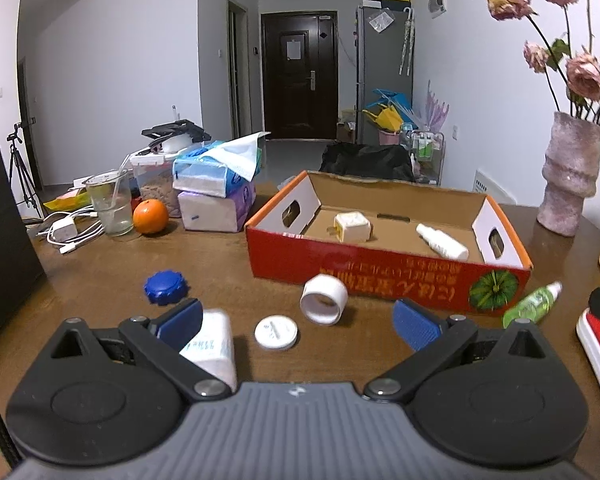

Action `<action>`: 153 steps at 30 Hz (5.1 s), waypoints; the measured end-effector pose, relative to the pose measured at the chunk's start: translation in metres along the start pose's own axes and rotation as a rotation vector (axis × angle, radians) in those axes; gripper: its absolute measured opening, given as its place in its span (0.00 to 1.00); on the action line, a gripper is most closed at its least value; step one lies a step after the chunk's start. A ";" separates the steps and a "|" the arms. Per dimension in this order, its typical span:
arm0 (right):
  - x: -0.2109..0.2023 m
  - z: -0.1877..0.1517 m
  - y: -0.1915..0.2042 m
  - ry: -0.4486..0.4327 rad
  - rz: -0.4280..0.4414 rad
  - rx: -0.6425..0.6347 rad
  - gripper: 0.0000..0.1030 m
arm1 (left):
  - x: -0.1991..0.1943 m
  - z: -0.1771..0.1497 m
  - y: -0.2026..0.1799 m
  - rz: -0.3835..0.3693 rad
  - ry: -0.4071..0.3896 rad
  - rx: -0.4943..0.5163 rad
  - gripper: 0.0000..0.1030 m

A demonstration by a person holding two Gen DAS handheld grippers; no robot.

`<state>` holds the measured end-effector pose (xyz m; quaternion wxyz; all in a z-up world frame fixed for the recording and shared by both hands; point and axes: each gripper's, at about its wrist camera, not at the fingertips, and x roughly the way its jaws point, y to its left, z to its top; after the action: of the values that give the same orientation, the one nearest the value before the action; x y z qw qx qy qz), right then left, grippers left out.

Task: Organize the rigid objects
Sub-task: 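Open both tools to release the items in the box and withdraw, then grasp the red lint brush with the right tool while the left tool grasps the purple cap, then carry the purple cap and red lint brush toward the cardboard box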

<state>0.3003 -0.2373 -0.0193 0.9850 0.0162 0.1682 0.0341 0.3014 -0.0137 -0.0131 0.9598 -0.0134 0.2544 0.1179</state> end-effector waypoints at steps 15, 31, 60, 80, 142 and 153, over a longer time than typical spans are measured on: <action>-0.021 -0.039 -0.041 0.099 -0.046 -0.059 1.00 | -0.027 -0.043 0.021 0.029 0.055 0.020 1.00; 0.051 -0.054 -0.088 0.350 -0.094 -0.036 0.91 | -0.028 -0.057 0.051 0.096 0.109 -0.024 1.00; 0.007 -0.053 -0.051 0.180 -0.027 0.062 0.53 | 0.006 -0.074 0.099 0.126 0.202 -0.088 1.00; -0.015 -0.065 -0.010 0.147 0.027 0.030 0.53 | 0.019 -0.080 0.108 0.048 0.230 -0.117 0.52; -0.015 -0.032 0.069 0.112 0.137 -0.040 0.53 | -0.008 -0.012 0.017 -0.140 0.012 0.071 0.52; 0.002 -0.024 0.068 0.124 0.135 -0.036 0.53 | 0.010 -0.001 0.010 -0.140 0.021 0.073 0.52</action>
<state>0.2895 -0.1692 -0.0400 0.9683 0.0074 0.2269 0.1043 0.3069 -0.0017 -0.0189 0.9629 0.0028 0.2668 0.0409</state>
